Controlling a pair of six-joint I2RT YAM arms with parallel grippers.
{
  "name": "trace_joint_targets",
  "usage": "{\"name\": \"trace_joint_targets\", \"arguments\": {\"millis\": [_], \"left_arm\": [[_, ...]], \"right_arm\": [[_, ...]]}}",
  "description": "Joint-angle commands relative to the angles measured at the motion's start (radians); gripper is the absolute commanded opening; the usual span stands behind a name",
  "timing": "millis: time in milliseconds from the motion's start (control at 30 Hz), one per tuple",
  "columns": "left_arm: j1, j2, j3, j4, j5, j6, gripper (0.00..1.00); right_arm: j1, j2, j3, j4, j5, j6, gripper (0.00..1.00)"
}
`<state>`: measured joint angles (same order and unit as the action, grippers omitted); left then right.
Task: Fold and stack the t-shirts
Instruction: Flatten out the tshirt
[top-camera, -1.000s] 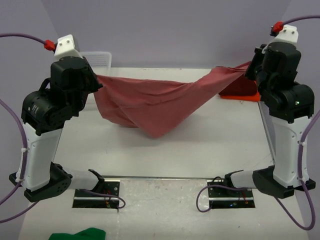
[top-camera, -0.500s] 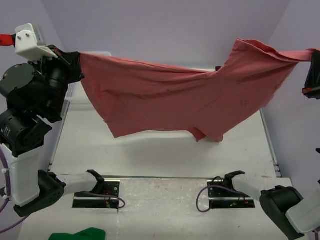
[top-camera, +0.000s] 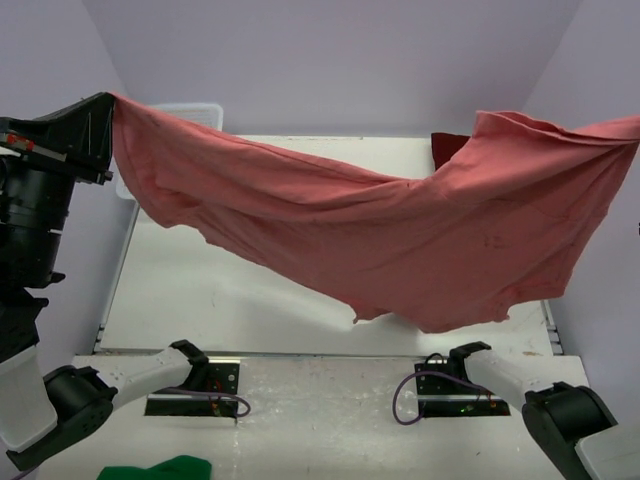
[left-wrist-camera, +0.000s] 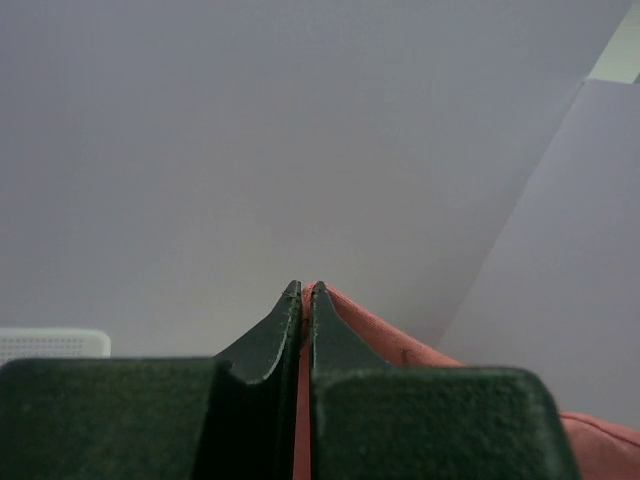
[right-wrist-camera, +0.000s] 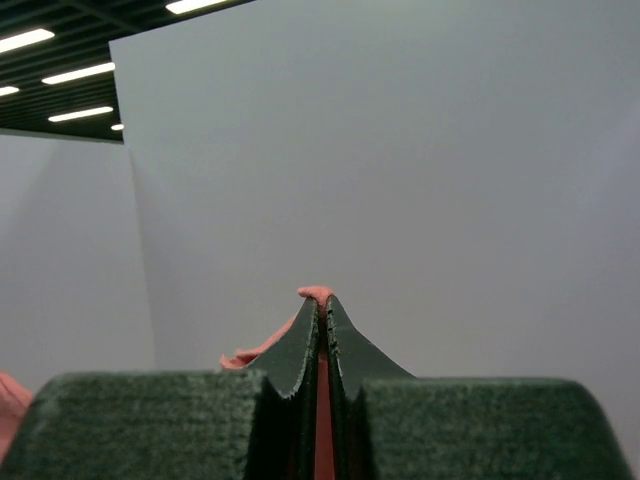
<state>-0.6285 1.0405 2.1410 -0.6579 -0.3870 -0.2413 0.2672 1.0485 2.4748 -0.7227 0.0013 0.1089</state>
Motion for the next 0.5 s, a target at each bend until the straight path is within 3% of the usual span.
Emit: {"name": "trace_joint_targets", "arguments": {"millis": [0,333,467], "left_arm": [[0.007,0.029,-0.015,0.083,0.042,0.056,0.00],[0.007,-0.065,-0.114,0.248,0.235,0.114,0.00],[0.007,-0.062,-0.168,0.256,0.119,0.129,0.00]], "right_arm": [[-0.003,0.038,0.004,0.080,-0.104,-0.003,0.00],[-0.003,-0.021,-0.075,0.173,-0.245,-0.028,0.00],[-0.003,-0.048,-0.201,0.233,-0.229,-0.055,0.00]]}}
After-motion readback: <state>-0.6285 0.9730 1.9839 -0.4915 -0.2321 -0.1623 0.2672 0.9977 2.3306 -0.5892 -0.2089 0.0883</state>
